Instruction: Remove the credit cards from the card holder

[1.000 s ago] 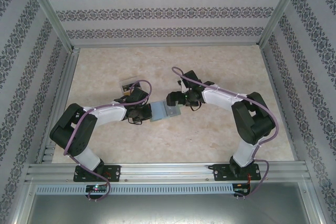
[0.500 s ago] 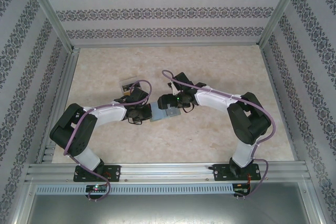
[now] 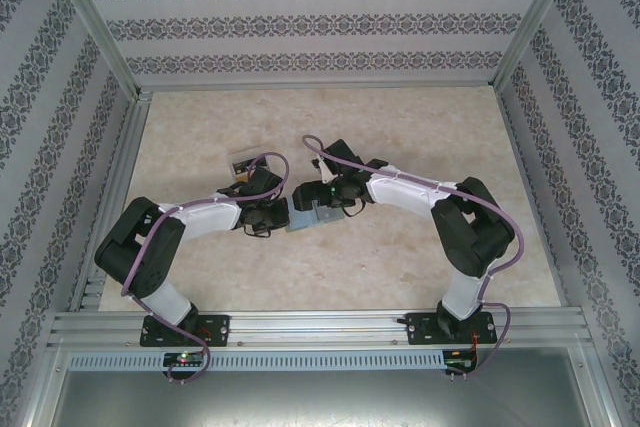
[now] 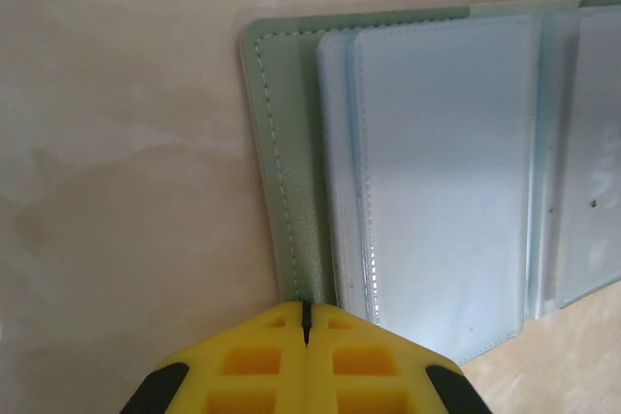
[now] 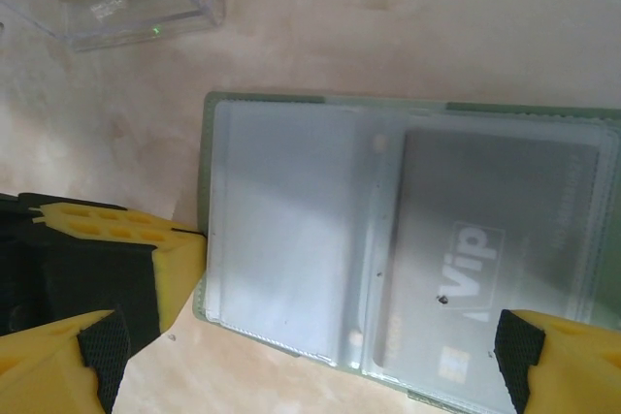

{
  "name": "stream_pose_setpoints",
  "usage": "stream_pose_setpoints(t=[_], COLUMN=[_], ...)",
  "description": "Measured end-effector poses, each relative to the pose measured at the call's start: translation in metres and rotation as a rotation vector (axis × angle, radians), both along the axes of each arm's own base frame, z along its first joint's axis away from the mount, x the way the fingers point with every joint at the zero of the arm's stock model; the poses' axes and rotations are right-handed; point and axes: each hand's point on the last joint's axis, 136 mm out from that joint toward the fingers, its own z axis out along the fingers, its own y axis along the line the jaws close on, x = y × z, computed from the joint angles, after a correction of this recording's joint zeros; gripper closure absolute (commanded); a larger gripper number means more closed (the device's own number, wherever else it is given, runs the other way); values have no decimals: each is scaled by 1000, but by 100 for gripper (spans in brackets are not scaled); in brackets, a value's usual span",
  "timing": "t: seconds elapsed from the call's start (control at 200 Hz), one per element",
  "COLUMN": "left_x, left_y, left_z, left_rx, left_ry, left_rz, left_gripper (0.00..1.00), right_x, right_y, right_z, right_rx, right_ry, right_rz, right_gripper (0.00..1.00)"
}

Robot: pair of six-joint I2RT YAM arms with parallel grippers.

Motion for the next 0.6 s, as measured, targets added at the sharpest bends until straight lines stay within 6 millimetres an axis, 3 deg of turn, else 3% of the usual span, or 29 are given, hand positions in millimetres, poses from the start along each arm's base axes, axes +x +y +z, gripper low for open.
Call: stream_pose_setpoints(t=[0.135, 0.405, 0.6], left_x=[0, 0, 0], left_y=[0, 0, 0], left_z=[0, 0, 0], left_rx=[0, 0, 0], left_ry=[0, 0, 0], left_rz=[0, 0, 0], left_gripper=[95, 95, 95], right_x=[2, 4, 6], right_y=[1, -6, -9], right_z=[0, -25, -27], right_rx=[2, -35, -42], right_ry=[-2, 49, 48], right_rz=[0, -18, -28], right_gripper=[2, 2, 2])
